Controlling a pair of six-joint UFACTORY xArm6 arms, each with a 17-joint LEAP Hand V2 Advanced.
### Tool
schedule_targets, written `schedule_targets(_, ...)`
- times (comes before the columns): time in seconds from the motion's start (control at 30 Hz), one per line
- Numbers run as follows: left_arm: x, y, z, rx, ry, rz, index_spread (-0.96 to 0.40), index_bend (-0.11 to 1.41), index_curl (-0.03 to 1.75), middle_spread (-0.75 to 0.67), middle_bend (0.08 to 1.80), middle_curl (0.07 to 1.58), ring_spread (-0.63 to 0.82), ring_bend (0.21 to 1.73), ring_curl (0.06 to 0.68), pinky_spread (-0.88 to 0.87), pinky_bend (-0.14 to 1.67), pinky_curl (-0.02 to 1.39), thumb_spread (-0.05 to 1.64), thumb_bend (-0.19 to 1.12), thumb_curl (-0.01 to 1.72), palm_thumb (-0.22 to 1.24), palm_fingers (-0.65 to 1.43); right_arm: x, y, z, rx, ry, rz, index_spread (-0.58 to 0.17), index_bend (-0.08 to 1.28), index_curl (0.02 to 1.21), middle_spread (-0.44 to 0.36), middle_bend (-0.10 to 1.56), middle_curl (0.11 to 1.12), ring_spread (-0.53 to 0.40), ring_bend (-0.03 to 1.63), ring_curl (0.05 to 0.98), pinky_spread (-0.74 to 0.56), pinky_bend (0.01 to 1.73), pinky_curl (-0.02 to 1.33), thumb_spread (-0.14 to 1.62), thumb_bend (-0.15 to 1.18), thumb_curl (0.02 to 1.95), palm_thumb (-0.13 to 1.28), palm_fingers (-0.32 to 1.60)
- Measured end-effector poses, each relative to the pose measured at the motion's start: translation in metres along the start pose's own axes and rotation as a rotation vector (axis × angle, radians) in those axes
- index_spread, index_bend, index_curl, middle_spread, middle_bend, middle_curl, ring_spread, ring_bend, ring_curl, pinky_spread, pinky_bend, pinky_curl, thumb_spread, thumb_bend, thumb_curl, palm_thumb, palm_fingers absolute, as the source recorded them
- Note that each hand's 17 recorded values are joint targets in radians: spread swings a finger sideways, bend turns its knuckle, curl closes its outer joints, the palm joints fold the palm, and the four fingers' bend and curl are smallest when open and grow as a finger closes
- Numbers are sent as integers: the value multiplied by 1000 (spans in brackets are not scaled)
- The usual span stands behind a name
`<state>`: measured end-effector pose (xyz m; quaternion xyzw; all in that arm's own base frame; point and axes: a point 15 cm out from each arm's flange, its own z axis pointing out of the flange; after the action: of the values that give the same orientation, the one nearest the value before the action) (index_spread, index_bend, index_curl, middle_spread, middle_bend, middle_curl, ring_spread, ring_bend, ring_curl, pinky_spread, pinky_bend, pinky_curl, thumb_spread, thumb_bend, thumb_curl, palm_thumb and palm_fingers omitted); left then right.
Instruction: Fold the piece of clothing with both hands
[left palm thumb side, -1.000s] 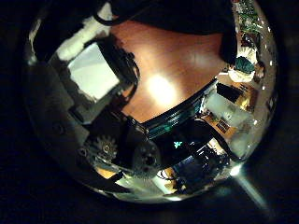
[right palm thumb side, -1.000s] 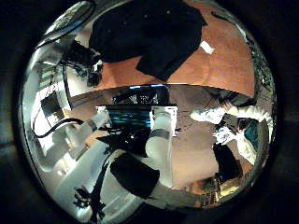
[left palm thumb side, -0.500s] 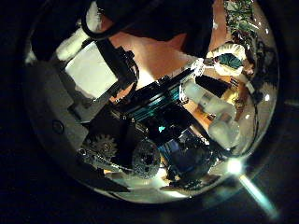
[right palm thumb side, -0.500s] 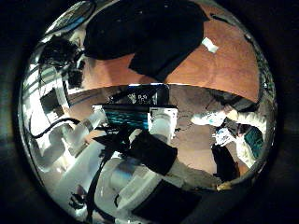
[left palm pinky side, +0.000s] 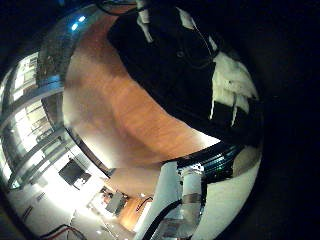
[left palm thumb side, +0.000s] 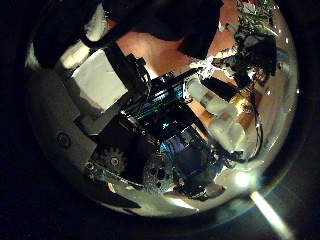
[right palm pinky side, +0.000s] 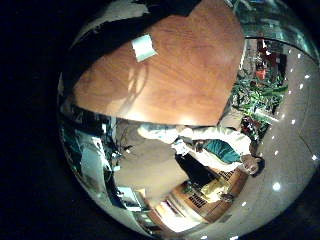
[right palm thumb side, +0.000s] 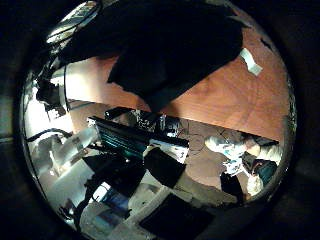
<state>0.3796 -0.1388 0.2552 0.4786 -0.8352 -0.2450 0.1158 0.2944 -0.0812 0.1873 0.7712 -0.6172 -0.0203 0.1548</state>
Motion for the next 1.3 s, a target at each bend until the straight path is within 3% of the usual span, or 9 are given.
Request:
schedule_targets(0.33,-9,2,-4,2,15,9,-720,308,1338,-632,902,1101,-445,1418,529,-607,1173,729,1114,-11,643,812,955,-23,-25,25,-43,3,-36,-329,185,315,-117,344,392,-122,669,218,126,616,112,973,-25,292,358,257)
schedule_targets(0.53,-13,5,-16,4,24,23,-715,278,1380,-640,888,1110,-447,1405,525,-605,1168,734,1113,-11,650,811,964,-38,-32,30,-68,23,-64,-340,193,333,-151,363,397,-175,714,226,65,572,98,974,-13,308,422,391)
schedule_targets(0.63,-15,7,-20,5,26,28,-712,263,1398,-644,880,1114,-448,1398,523,-604,1166,735,1115,-8,655,821,972,-43,-34,30,-69,27,-70,-365,160,326,-204,393,411,-256,842,260,-92,705,111,994,5,330,523,671)
schedule_targets(0.73,-16,10,-21,3,28,35,-708,249,1414,-648,871,1118,-449,1393,522,-603,1162,736,1112,-7,661,832,977,-44,-35,30,-68,29,-74,-410,160,314,-267,470,448,-311,969,300,-335,923,157,999,13,358,620,1042)
schedule_targets(0.83,-18,12,-21,-1,32,41,-703,236,1428,-652,862,1121,-449,1388,521,-602,1157,736,1110,-10,665,836,983,-45,-40,28,-42,33,-66,-452,326,417,-290,642,547,-298,1066,386,-393,1031,242,993,23,386,721,1297)
schedule_targets(0.93,-20,13,-21,-4,35,41,-697,217,1440,-656,856,1125,-450,1384,521,-603,1153,737,1107,-7,670,848,986,-45,-50,19,16,39,-59,-464,548,531,-287,817,635,-277,1133,437,-359,1151,308,994,33,414,812,1354)
schedule_targets(1.1,-24,17,-22,0,40,49,-685,195,1459,-662,843,1130,-452,1376,521,-604,1144,737,1104,-11,675,848,995,-40,-48,2,74,37,-42,-433,820,689,-240,1044,741,-247,1263,516,-287,1318,402,1083,58,461,917,1261)
schedule_targets(1.3,-28,28,-18,-25,55,64,-671,190,1476,-670,831,1137,-453,1370,522,-610,1126,739,1103,-11,680,847,997,-20,-28,-28,124,40,17,-381,966,805,-198,1179,802,-230,1366,589,-231,1418,481,1148,37,500,939,1144)
